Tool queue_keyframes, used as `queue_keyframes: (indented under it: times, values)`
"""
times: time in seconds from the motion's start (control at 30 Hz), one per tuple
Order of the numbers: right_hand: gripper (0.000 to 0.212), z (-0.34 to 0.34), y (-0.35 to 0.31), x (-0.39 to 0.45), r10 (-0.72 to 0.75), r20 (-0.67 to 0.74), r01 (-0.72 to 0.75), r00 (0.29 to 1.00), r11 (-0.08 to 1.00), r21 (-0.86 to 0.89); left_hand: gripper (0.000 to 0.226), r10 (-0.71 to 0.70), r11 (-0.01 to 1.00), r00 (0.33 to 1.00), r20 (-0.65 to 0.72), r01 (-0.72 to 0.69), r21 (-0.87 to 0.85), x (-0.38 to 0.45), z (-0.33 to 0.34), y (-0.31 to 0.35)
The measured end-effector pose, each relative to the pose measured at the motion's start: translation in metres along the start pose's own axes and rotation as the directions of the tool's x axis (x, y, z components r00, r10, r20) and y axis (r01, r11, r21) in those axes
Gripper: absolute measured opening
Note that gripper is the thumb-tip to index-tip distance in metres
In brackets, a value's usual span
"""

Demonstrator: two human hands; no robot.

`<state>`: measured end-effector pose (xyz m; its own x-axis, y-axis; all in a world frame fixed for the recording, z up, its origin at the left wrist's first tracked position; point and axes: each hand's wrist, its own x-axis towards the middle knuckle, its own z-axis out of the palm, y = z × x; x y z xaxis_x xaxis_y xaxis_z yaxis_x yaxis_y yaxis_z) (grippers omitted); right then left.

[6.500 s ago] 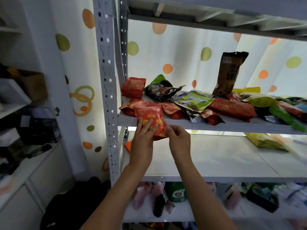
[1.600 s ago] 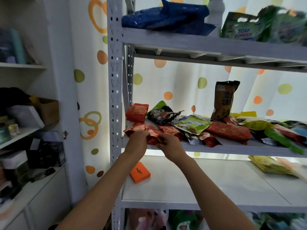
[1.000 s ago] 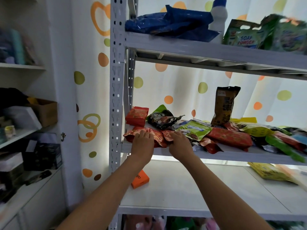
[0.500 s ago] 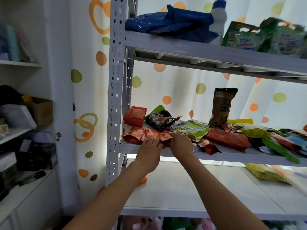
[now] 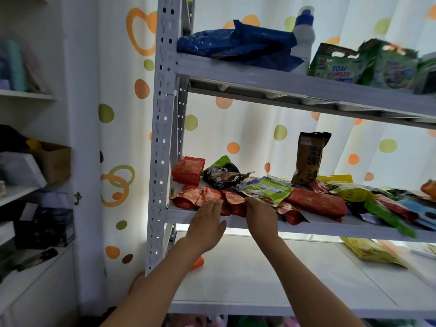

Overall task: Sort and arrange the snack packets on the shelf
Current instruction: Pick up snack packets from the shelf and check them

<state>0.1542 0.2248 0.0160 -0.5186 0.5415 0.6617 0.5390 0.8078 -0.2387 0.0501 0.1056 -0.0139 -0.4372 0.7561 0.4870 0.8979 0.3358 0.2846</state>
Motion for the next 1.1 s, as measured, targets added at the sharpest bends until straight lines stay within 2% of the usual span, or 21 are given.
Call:
queue_keyframes:
  times: [0.13,0.2,0.3,0.37,0.47,0.53,0.6,0.67,0.7,0.77,0.87,1.0,1.1]
  values:
    - [0.026,-0.004,0.007,-0.011,0.089,-0.132,-0.058,0.987,0.973,0.225,0.056,0.012,1.000,0.999,0.037,-0.012,0.007,-0.001,-0.002,0.003]
    - [0.028,-0.010,0.009,-0.017,0.195,-0.173,-0.121,0.965,0.922,0.366,0.055,0.012,1.000,1.000,0.023,-0.011,-0.021,0.000,0.000,0.004]
    - [0.030,-0.012,0.013,-0.023,0.402,-0.141,-0.253,0.904,0.773,0.582,0.054,-0.048,0.989,0.997,-0.067,0.038,-0.141,-0.001,0.006,0.012]
    - [0.028,-0.011,0.016,-0.029,0.518,-0.063,-0.311,0.853,0.601,0.736,0.051,-0.119,0.949,0.987,-0.107,0.081,-0.303,-0.004,0.010,0.025]
    - [0.021,-0.016,0.017,-0.047,0.650,0.091,-0.322,0.754,0.246,0.914,0.047,-0.215,0.809,0.975,-0.064,0.140,-0.571,-0.010,0.017,0.048]
    - [0.018,-0.025,0.018,-0.062,0.702,0.181,-0.304,0.689,0.053,0.951,0.040,-0.310,0.702,0.948,-0.077,0.173,-0.691,-0.017,0.024,0.061]
    - [0.017,-0.033,0.021,-0.076,0.724,0.251,-0.299,0.643,-0.065,0.952,0.033,-0.424,0.580,0.904,-0.051,0.228,-0.782,-0.027,0.027,0.074]
    - [0.016,-0.040,0.025,-0.089,0.723,0.314,-0.295,0.615,-0.159,0.942,0.032,-0.483,0.403,0.870,0.099,0.321,-0.857,-0.036,0.025,0.084]
    - [0.014,-0.042,0.027,-0.096,0.715,0.343,-0.298,0.610,-0.194,0.935,0.034,-0.466,0.304,0.862,0.200,0.369,-0.878,-0.040,0.026,0.089]
    - [0.015,-0.044,0.030,-0.110,0.680,0.383,-0.313,0.625,-0.231,0.921,0.041,-0.371,0.143,0.864,0.340,0.415,-0.898,-0.050,0.029,0.100]
    - [0.016,-0.043,0.034,-0.132,0.630,0.414,-0.351,0.657,-0.230,0.908,0.043,-0.277,-0.027,0.888,0.366,0.374,-0.927,-0.071,0.040,0.115]
    - [0.019,-0.042,0.047,-0.165,0.574,0.426,-0.411,0.699,-0.165,0.897,0.047,-0.296,-0.081,0.888,0.352,0.343,-0.936,-0.096,0.058,0.127]
    - [0.020,-0.041,0.061,-0.192,0.518,0.468,-0.488,0.716,-0.108,0.866,0.068,-0.349,-0.085,0.862,0.369,0.362,-0.928,-0.115,0.070,0.137]
